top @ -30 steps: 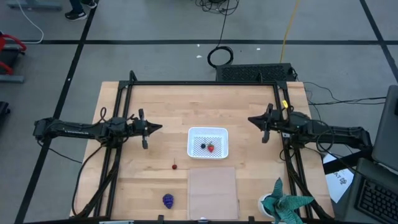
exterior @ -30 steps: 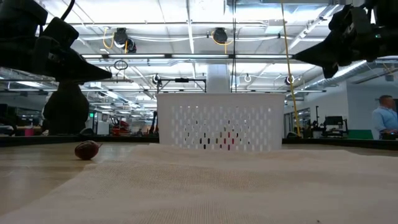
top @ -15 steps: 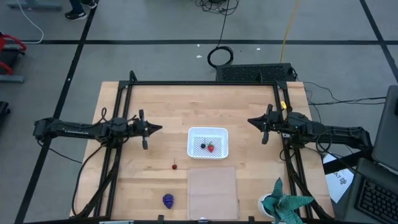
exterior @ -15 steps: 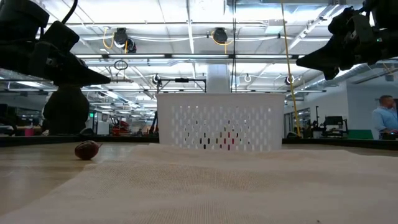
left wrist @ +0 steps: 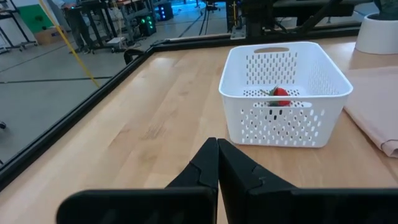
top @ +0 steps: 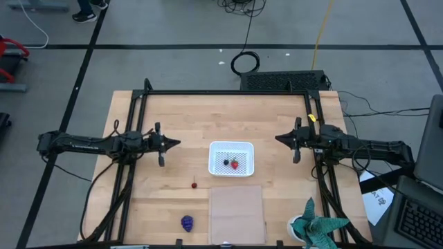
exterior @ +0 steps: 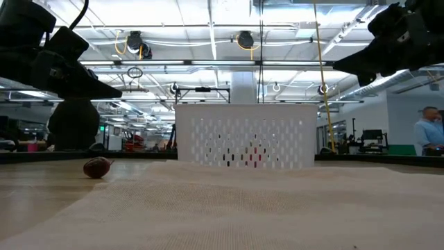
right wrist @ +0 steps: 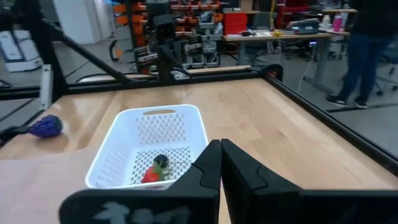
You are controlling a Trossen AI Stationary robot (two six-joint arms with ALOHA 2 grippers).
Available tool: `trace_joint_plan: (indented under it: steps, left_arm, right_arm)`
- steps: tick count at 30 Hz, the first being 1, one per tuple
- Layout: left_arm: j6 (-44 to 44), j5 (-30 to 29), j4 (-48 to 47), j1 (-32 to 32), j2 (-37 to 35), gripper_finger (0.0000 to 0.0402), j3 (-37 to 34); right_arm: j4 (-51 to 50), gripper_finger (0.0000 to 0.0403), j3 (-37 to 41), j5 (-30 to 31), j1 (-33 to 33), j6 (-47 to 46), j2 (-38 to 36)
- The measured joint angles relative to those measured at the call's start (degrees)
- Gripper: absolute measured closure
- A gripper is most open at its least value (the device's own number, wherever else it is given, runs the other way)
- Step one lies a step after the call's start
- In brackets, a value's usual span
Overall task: Pick and placing Produce into tupperware
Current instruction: Put the purple grapes into the white bin
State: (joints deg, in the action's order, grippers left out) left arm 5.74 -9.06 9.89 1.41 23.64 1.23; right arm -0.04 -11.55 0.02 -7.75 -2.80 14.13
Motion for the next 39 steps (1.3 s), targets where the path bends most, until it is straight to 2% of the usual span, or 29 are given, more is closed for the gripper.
trace_joint_plan:
  steps: [7, 12, 17, 24, 31, 39]
  left_arm:
    - [-0.1, 0.4, -0.8, 0.0, 0.0, 0.0398, 0.0]
    - [-0.1, 6.2, -0.8, 0.0, 0.0, 0.0398, 0.0]
    - [-1.9, 8.9, -0.7, -0.5, 0.0, 0.0398, 0.0]
    - [-4.3, 12.0, 0.9, -6.6, 0.0, 0.0398, 0.1]
    - [-6.4, 7.0, -0.3, -15.1, 0.0, 0.0398, 2.3]
    - [-9.0, -2.8, -7.9, -24.8, 2.9, 0.0398, 8.3]
  right_arm:
    - [0.8, 0.0403, 0.0, -0.1, 0.0, -0.1, 0.0]
    - [1.0, 0.0403, 0.0, -0.1, 0.0, -0.4, 0.0]
    - [1.1, 0.0403, 0.0, -0.1, 0.0, -1.0, 0.0]
    - [1.0, 0.0403, 0.0, -0.1, 0.0, -0.9, 0.0]
    - [0.9, 0.0403, 0.0, -0.1, 0.0, -1.0, 0.0]
    - [0.6, 0.0403, 0.0, -0.1, 0.0, -1.5, 0.0]
